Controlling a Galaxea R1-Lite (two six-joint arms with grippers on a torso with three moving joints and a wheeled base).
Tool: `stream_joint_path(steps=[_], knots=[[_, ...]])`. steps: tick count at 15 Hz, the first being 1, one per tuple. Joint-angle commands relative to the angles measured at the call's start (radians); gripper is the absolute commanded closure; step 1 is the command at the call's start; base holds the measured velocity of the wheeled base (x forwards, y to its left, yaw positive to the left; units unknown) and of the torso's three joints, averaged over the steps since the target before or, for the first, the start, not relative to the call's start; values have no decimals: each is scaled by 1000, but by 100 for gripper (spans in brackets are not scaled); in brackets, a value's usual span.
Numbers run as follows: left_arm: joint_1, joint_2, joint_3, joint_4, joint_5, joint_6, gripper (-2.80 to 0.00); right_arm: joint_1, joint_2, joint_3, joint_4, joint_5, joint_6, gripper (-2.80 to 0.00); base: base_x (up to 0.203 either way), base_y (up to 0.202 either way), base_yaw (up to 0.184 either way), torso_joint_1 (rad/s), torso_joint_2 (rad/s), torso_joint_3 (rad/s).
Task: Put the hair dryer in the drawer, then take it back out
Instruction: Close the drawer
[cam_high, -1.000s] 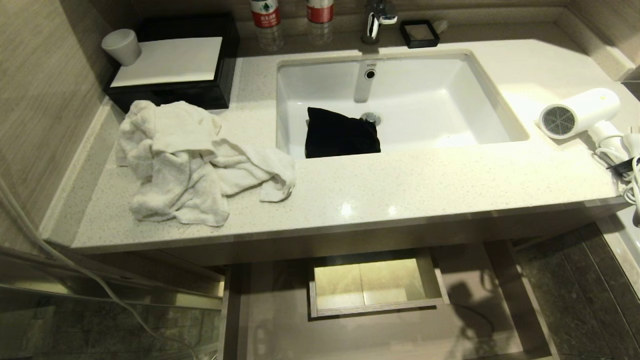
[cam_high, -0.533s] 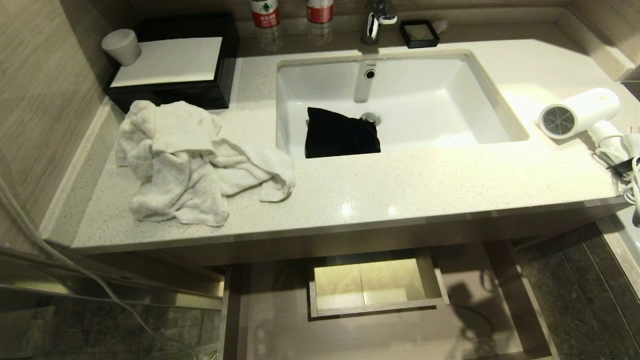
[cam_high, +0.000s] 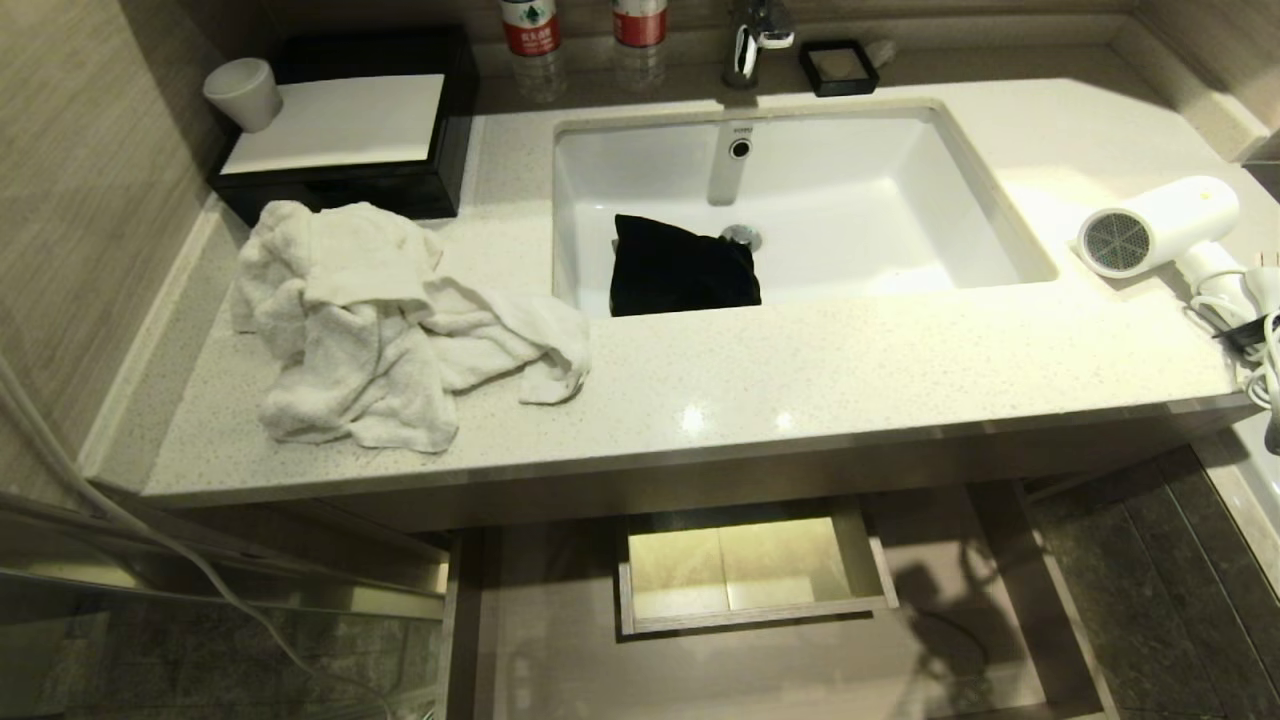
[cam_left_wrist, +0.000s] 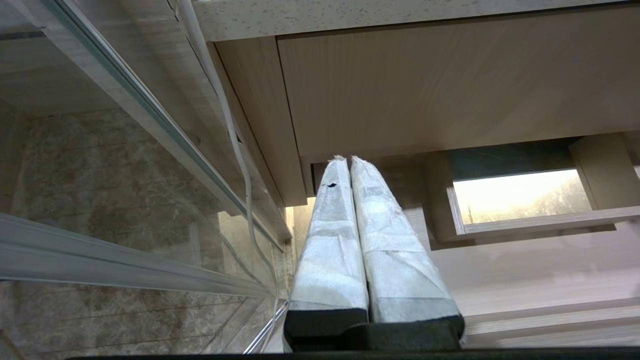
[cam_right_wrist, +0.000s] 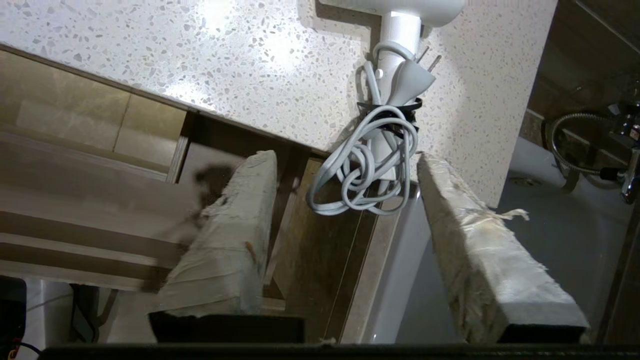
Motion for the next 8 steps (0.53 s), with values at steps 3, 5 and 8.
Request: stream_joint_path(steps=[3, 5, 8], knots=[[0, 0, 2, 0, 0, 0, 0, 28, 6, 12, 15, 3, -3, 0, 0, 0, 0, 0, 0, 0], [0, 0, 2, 0, 0, 0, 0, 30, 5, 18, 12, 1, -3, 0, 0, 0, 0, 0, 0, 0], [0, 0, 1, 0, 0, 0, 0, 34, 6, 19, 17, 1, -3, 0, 0, 0, 0, 0, 0, 0]])
